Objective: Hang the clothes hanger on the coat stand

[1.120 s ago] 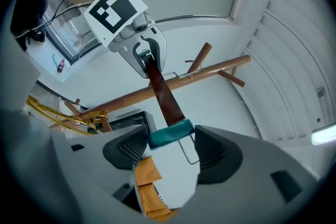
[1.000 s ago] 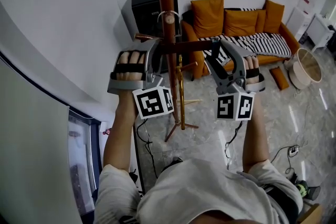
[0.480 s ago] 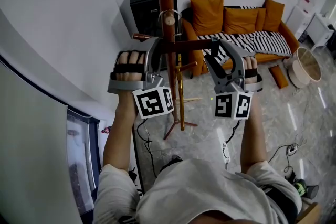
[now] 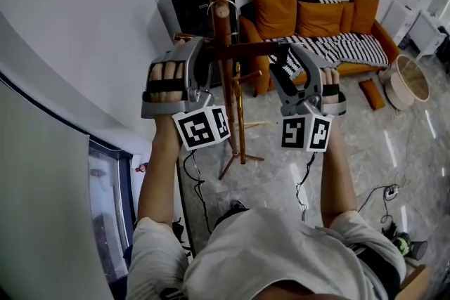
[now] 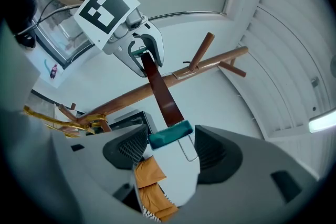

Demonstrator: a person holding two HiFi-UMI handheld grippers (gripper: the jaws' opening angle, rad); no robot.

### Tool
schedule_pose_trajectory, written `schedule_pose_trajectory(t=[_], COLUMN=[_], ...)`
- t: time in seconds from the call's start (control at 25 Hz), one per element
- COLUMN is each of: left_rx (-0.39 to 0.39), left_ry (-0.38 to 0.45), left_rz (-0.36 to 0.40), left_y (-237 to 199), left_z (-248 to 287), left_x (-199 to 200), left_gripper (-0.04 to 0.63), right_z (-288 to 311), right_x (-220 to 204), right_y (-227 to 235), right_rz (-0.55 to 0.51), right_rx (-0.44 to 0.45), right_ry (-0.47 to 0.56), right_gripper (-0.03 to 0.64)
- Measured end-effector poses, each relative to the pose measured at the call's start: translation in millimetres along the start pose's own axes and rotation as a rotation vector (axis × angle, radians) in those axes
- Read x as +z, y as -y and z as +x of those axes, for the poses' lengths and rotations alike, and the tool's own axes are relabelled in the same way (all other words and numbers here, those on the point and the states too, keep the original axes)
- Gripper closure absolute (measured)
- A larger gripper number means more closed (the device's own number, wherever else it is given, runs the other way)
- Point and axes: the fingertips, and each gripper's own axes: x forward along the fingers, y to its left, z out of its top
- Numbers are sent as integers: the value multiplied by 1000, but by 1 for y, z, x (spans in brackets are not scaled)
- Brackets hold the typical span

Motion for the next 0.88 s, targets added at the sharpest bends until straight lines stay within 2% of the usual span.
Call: schedule_pose_trajectory(t=[0.24, 0.52, 0.64, 0.88], left_rx=[87, 198, 220, 248], left_ry=[-30, -46, -55, -85], left_rz=[-3, -18, -26, -84], left_y=[-2, -9, -12, -15], left_z=[1, -7, -8, -14], left_x=[-4, -2, -2, -3], left_gripper=[396, 356, 336, 311], right_z=[-8, -23, -26, -42], right_x=[1, 1, -1, -5], right_y=[-6, -12, -17, -15], right_rz=[-17, 42, 62, 188], right_rx=[-9, 17, 45, 53], right_ry=[-27, -3, 3, 46], right_gripper=[342, 342, 342, 342])
